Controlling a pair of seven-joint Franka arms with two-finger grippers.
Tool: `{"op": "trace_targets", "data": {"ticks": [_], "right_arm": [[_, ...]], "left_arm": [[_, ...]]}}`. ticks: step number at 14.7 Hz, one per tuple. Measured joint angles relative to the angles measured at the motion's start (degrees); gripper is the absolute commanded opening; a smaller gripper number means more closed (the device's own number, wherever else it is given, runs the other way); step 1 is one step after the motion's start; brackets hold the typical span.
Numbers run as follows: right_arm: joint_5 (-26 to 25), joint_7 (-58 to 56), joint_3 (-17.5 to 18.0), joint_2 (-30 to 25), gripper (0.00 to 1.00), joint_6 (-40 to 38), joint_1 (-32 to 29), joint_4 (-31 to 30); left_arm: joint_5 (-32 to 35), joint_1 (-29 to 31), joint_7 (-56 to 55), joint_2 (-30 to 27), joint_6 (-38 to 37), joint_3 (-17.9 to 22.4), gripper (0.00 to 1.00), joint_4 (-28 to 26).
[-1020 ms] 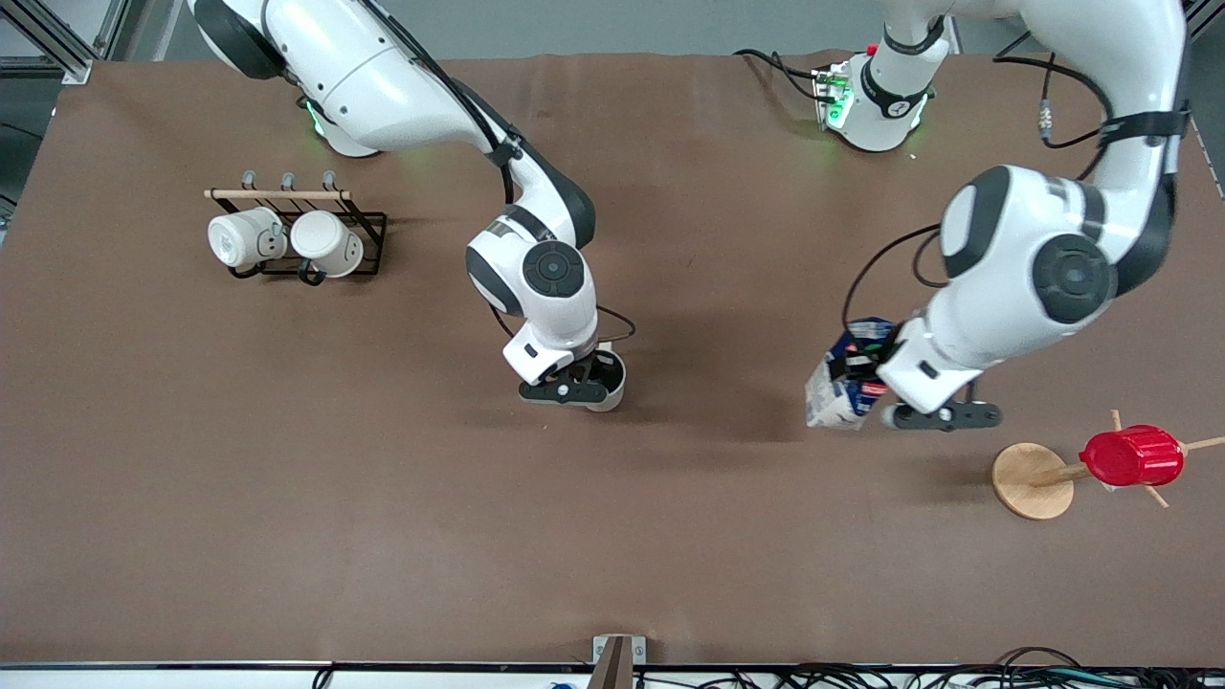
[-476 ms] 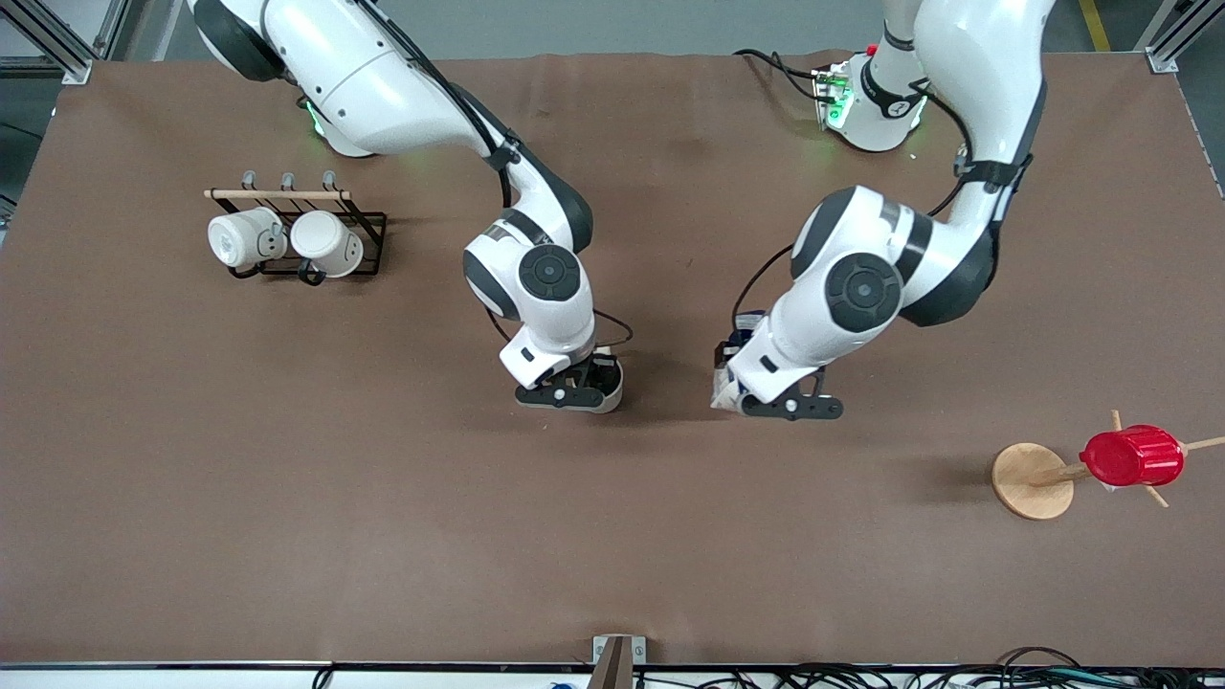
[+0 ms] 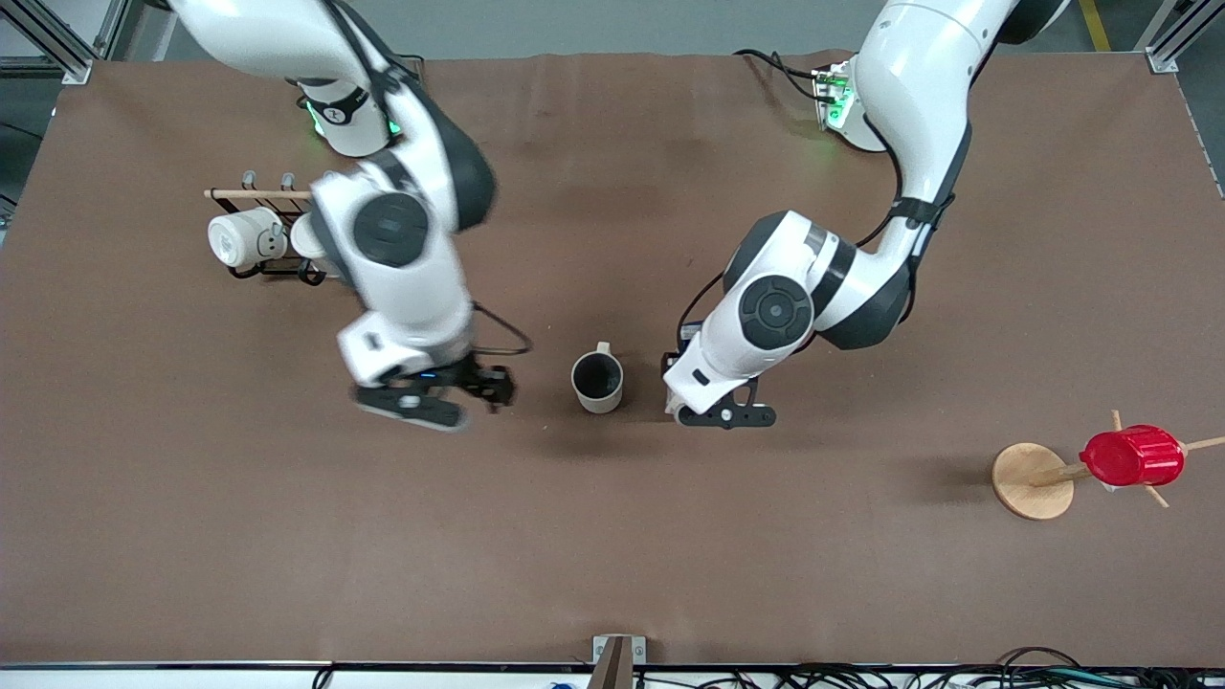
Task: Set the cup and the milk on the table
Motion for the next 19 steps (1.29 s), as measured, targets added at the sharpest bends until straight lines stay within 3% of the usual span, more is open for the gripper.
{"op": "trace_targets", "data": {"ticks": [5, 9, 12, 13, 14, 15, 17, 19], "right_arm": [[1.61, -14.33, -1.70, -9.59, 1.00, -9.32, -9.86, -0.11], [10.23, -32.28, -13.19, -16.29, 1.00, -16.95, -10.63, -0.12], [11.49, -40.34, -17.83, -19.59, 1.00, -21.09, -11.47, -0.19], [11.50, -41.57, -18.22, -20.10, 1.00, -21.95, -11.87, -0.20], [11.64, -42.32, -18.36, -20.28, 1.00, -22.79, -12.25, -0.21], [12.24, -42.49, -18.42, -20.28, 1.00, -23.64, -12.56, -0.23], [13.70, -42.49, -18.43, -20.24, 1.00, -24.21, -12.99, -0.44], [13.98, -42.49, -18.39, -20.24, 1.00, -24.21, -13.01, -0.48]], "left_arm": [[0.00, -1.76, -2.36, 2.52, 0.03, 0.06, 0.03, 2.92], [0.00, -2.73, -2.74, 2.62, -0.02, 0.06, 0.09, 3.00], [0.00, -3.03, -2.75, 2.85, -0.03, 0.06, 0.14, 3.01], [0.00, -3.02, -2.75, 2.84, -0.03, 0.07, 0.20, 3.05], [0.00, -3.02, -2.75, 2.84, -0.03, 0.07, 0.32, 3.10], [0.00, -3.01, -2.75, 2.85, -0.04, 0.08, 0.49, 3.11], [0.00, -3.01, -2.75, 2.86, -0.04, 0.11, 0.98, 3.11], [0.02, -3.01, -2.74, 2.86, -0.04, 0.14, 1.00, 3.11]]}}
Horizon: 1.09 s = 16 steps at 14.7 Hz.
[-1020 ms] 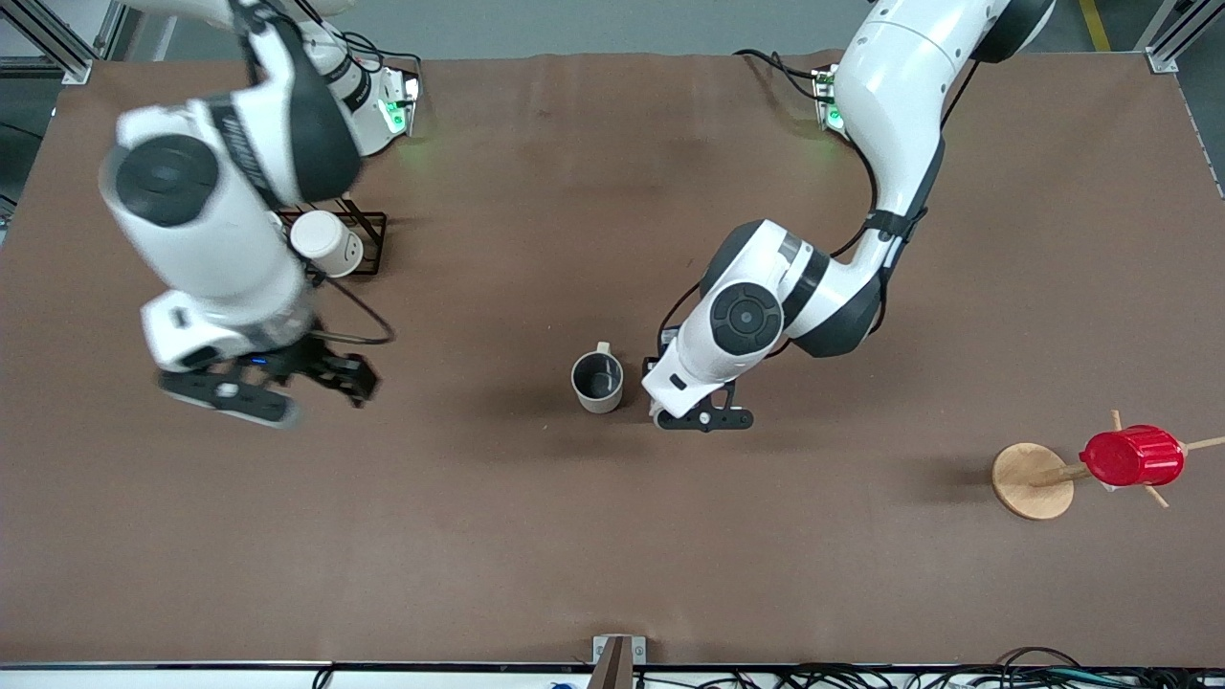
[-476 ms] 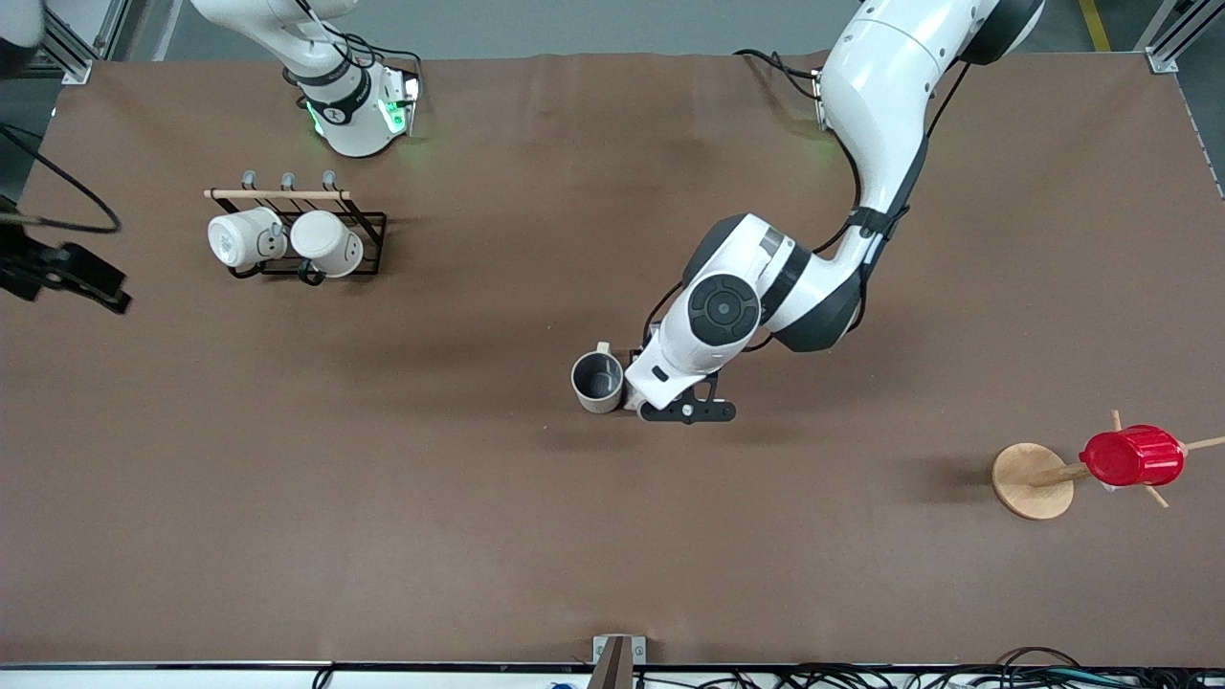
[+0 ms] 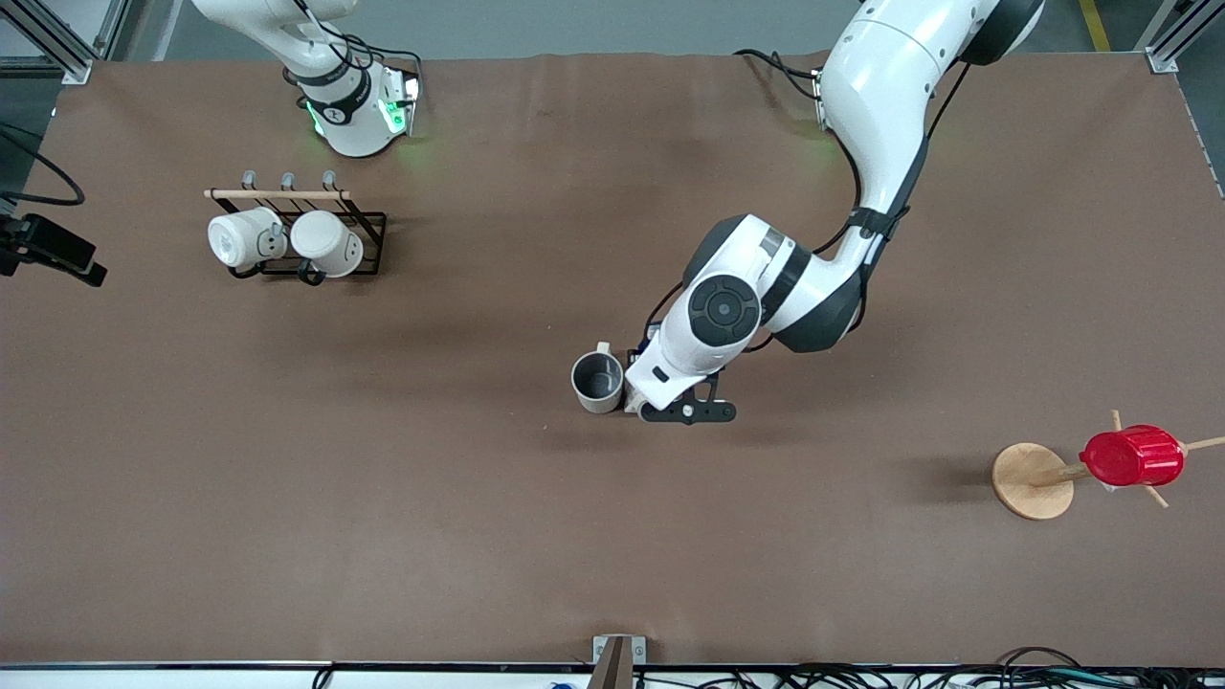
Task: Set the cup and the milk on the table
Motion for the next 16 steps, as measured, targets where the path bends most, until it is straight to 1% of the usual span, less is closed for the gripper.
{"op": "trace_targets", "data": {"ticks": [5, 7, 10, 12, 16], "right_arm": [[0.11, 0.00, 0.03, 0.00, 1.00, -0.13, 0.00, -0.01], [0.11, 0.00, 0.03, 0.00, 1.00, -0.28, 0.00, -0.02], [0.13, 0.00, 0.04, 0.00, 1.00, -0.32, 0.00, -0.03], [0.13, 0.00, 0.05, 0.00, 1.00, -0.33, 0.00, -0.04], [0.14, -0.01, 0.07, 0.00, 1.00, -0.34, 0.00, -0.07]], "left_arm": [[0.34, 0.57, 0.01, -0.79, 0.04, 0.11, 1.00, 1.18], [0.38, 1.70, 0.01, -3.20, -0.08, 0.30, 1.00, 1.58], [0.58, 5.51, 0.56, -9.45, -1.24, 0.51, 1.00, 0.51], [0.63, 9.09, 3.08, -14.66, -1.90, 0.56, 1.00, -2.39], [0.65, 16.01, 8.05, -27.05, -2.21, 0.62, 1.00, -13.24]]}}
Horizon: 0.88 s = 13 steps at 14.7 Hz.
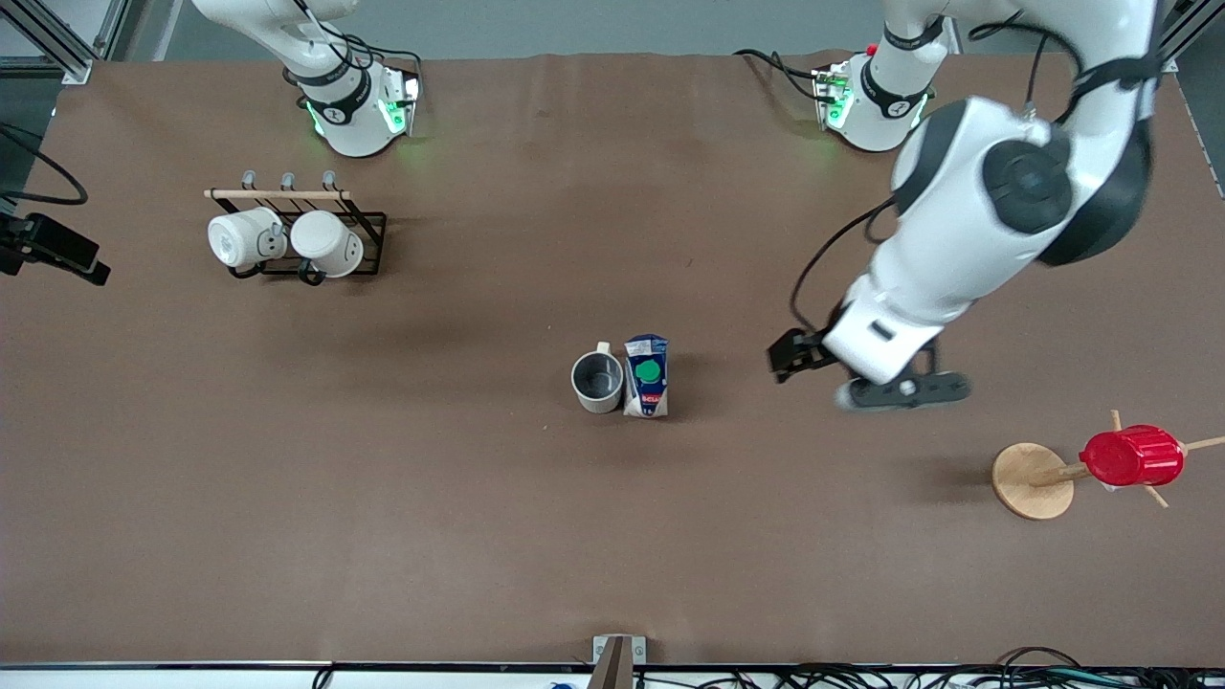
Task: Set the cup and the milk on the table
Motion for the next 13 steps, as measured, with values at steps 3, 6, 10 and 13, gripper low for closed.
{"op": "trace_targets", "data": {"ticks": [3, 6, 10, 13], "right_arm": [[0.00, -0.04, 0.01, 0.00, 1.00, 0.00, 0.00, -0.01], [0.00, -0.05, 0.01, 0.00, 1.00, 0.00, 0.00, -0.02], [0.01, -0.05, 0.01, 0.00, 1.00, -0.01, 0.00, -0.03], [0.01, -0.05, 0.02, 0.00, 1.00, -0.01, 0.00, -0.04]], "left_arm": [[0.00, 4.46, 3.57, -8.39, -0.07, 0.01, 1.00, -7.01], [0.01, 6.82, 5.41, -14.91, -0.80, 0.05, 1.00, -12.80], [0.01, 9.70, 7.81, -22.29, -0.86, 0.03, 1.00, -20.79], [0.01, 10.93, 10.26, -23.79, -0.60, 0.05, 1.00, -21.78]]}}
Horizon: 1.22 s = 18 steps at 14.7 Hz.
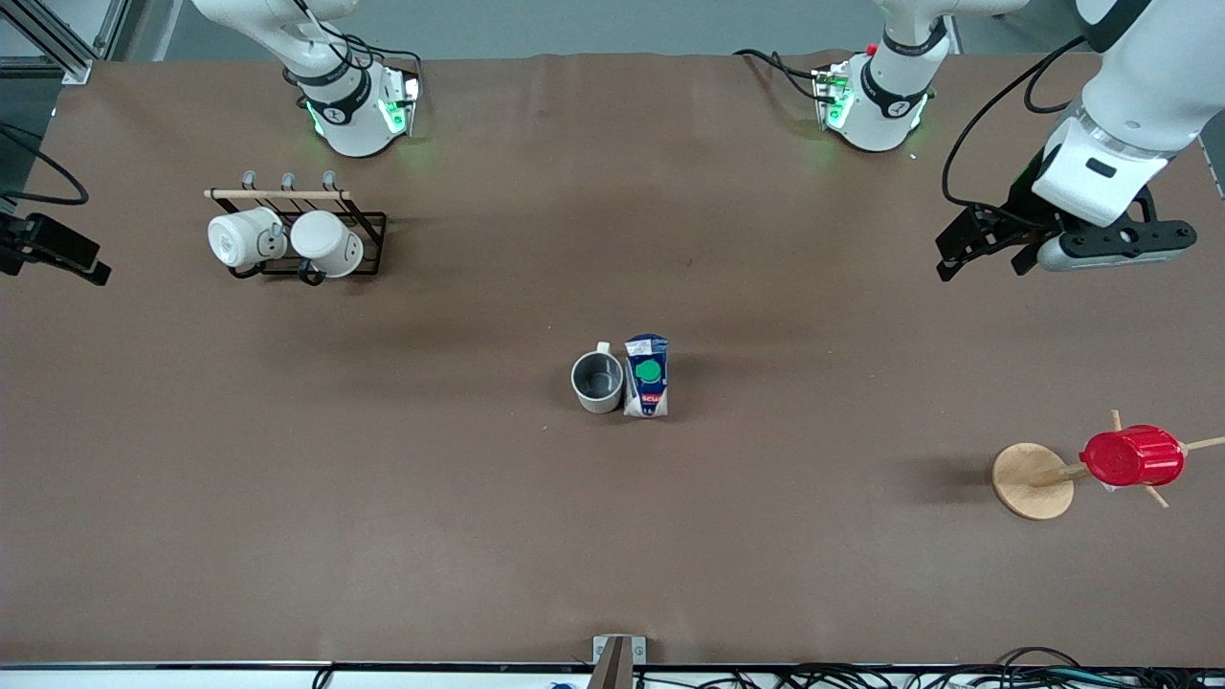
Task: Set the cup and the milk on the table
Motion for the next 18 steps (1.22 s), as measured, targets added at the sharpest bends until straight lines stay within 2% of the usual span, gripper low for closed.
{"op": "trace_targets", "data": {"ticks": [3, 7, 10, 18], "right_arm": [[0.00, -0.02, 0.00, 0.00, 1.00, 0.00, 0.00, 0.00], [0.00, -0.11, 0.00, 0.00, 1.00, -0.01, 0.00, -0.01], [0.00, -0.26, 0.00, 0.00, 1.00, -0.01, 0.00, -0.01], [0.00, -0.48, 0.00, 0.00, 1.00, -0.02, 0.00, -0.01]], "left_arm": [[0.00, 0.01, 0.61, 3.27, -0.78, -0.02, 1.00, 4.56], [1.75, 0.99, 8.38, 8.33, -8.57, 0.05, 1.00, 12.22], [4.98, 2.10, 10.47, 9.19, -8.22, 0.05, 1.00, 12.92], [4.94, 2.09, 9.57, 9.69, -7.76, -0.23, 1.00, 13.12]]}}
